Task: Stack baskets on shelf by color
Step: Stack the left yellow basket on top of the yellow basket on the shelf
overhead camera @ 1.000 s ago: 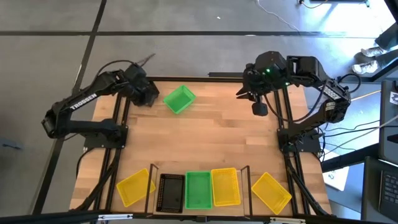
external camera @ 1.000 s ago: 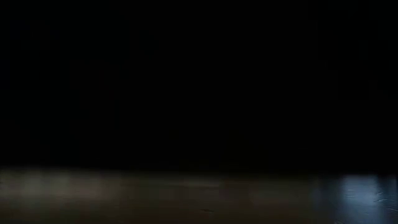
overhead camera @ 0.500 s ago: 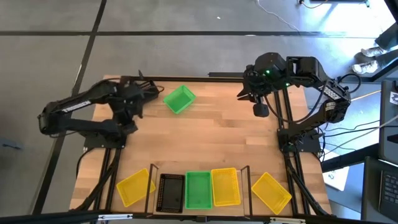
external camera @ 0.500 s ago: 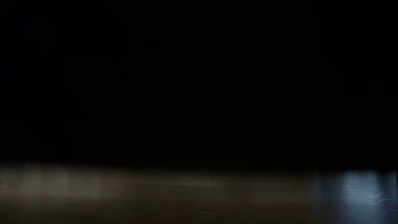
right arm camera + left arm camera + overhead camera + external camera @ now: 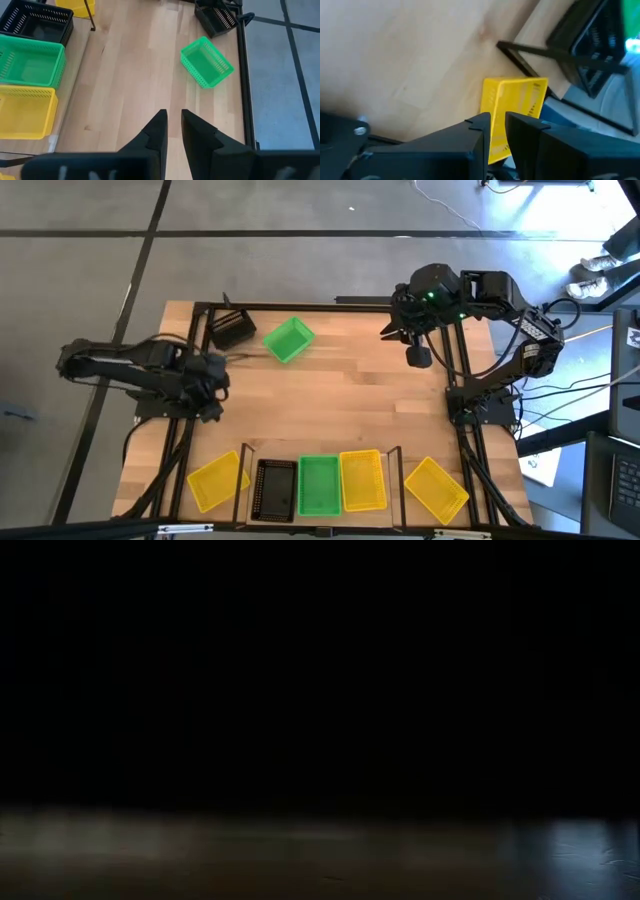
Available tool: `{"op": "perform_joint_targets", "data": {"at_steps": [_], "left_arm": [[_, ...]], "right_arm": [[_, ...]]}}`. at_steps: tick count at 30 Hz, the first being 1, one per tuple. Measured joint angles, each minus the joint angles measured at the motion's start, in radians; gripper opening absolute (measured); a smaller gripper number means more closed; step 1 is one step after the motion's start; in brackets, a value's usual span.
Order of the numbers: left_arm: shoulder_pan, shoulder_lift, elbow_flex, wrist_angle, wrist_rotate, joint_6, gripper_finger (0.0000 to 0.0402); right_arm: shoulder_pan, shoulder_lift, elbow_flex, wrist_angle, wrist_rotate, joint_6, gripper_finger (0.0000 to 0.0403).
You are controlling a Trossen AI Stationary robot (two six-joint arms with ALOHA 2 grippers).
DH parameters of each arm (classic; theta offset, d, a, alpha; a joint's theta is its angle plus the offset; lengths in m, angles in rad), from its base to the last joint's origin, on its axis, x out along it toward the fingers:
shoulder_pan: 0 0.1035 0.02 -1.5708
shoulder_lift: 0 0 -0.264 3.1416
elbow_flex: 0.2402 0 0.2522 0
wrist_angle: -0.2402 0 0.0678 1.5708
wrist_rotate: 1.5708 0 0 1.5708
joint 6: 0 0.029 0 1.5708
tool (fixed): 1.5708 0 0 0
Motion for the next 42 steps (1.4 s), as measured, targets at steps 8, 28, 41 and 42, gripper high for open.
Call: {"op": "perform_joint_targets", "data": {"at_steps": [8, 28, 41, 42], "left_arm": [[-0.215, 0.010, -0.089, 0.147, -0.063, -0.139, 0.0050], [-0.531, 0.262, -0.153, 0.439, -0.131, -0.248, 0.0050], [-0.628, 0.391, -0.153, 0.502, -0.223, -0.321, 0.0050], [-0.631, 0.398, -0.153, 0.513, -0.224, -0.322, 0.0050]], "right_arm": [[0.000, 0.000, 0.000, 0.044, 0.001, -0.003, 0.0055], [0.000, 0.000, 0.000, 0.066, 0.002, 0.000, 0.0055], [0.000, 0.000, 0.000, 0.066, 0.002, -0.003, 0.0055], [0.000, 0.000, 0.000, 0.066, 0.002, -0.004, 0.0055]]}}
